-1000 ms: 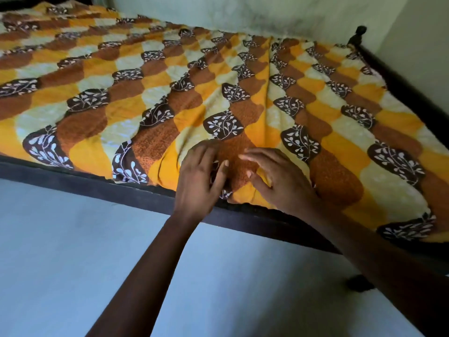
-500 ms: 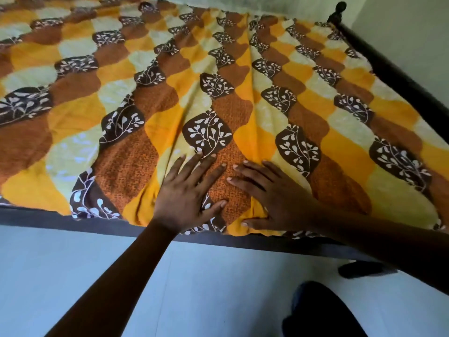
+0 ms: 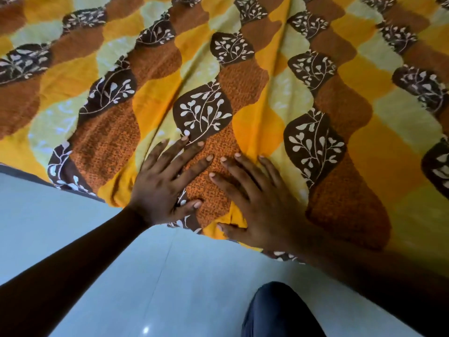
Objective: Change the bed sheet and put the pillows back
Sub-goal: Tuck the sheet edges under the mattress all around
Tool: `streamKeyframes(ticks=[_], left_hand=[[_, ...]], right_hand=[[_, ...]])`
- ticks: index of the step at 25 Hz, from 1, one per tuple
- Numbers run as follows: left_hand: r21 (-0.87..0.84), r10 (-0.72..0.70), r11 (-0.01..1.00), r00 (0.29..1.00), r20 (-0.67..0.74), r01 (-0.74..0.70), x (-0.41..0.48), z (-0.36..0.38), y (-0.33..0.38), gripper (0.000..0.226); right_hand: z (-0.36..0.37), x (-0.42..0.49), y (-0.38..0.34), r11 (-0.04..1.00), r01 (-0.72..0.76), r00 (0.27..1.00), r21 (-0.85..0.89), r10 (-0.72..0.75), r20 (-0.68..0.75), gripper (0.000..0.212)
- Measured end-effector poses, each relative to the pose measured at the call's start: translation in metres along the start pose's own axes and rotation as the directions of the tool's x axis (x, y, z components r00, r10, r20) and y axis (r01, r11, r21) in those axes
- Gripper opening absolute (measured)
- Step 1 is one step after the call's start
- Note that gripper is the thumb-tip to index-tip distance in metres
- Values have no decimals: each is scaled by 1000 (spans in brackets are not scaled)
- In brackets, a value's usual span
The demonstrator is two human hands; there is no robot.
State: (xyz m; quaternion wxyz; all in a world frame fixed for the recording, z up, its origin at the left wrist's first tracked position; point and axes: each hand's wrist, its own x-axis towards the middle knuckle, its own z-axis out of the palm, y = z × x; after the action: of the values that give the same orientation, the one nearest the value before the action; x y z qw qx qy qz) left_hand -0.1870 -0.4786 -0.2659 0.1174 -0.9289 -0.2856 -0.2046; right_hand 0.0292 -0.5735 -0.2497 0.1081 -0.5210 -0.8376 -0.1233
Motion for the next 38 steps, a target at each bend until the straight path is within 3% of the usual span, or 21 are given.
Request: streamKeyframes(ticks=[5, 7, 10, 12, 13, 17, 19, 22, 25, 29, 34, 38], left_hand=[[6, -97, 995, 955, 280, 99, 8, -27, 10, 66], [-47, -230, 961, 881, 413, 273, 10, -56, 30, 69], [-217, -479, 725, 705, 523, 654, 14, -116, 81, 76], [-296, -555, 505, 568, 608, 810, 12, -159, 125, 76], [-328, -563, 431, 535, 630, 840, 11, -178, 147, 74], [-413, -564, 283, 499, 658, 865, 17, -234, 227, 40], [-455, -542, 280, 530, 652, 845, 26, -253, 263, 25], [-498, -552, 241, 540, 635, 833, 42, -270, 311, 23], [-514, -552, 122, 489, 675, 849, 64, -269, 353, 24], [-565, -517, 66, 513, 686, 822, 104, -263, 404, 26], [-556, -581, 62, 483, 655, 829, 173, -230, 444, 26], [-521, -660, 11, 398, 637, 853, 261, -182, 470, 26]], right_hand=[[-16, 1, -1, 999, -44, 988, 5, 43, 148, 76], [-39, 8, -1, 991, -84, 956, 101, 52, 288, 77], [-91, 24, 7, 917, -219, 905, 334, 62, 422, 66], [-132, 16, 15, 835, -361, 839, 414, 98, 535, 57], [-151, 4, 21, 818, -399, 818, 415, 114, 563, 54], [-225, -68, 53, 720, -521, 736, 459, 106, 669, 38], [-269, -113, 73, 701, -578, 704, 417, 171, 689, 33], [-331, -167, 101, 680, -632, 673, 372, 243, 699, 32], [-372, -200, 136, 660, -680, 641, 320, 322, 697, 32], [-394, -228, 182, 673, -682, 653, 287, 383, 654, 32], [-374, -236, 260, 736, -583, 727, 344, 283, 626, 28], [-345, -239, 332, 724, -533, 762, 438, 185, 621, 30]])
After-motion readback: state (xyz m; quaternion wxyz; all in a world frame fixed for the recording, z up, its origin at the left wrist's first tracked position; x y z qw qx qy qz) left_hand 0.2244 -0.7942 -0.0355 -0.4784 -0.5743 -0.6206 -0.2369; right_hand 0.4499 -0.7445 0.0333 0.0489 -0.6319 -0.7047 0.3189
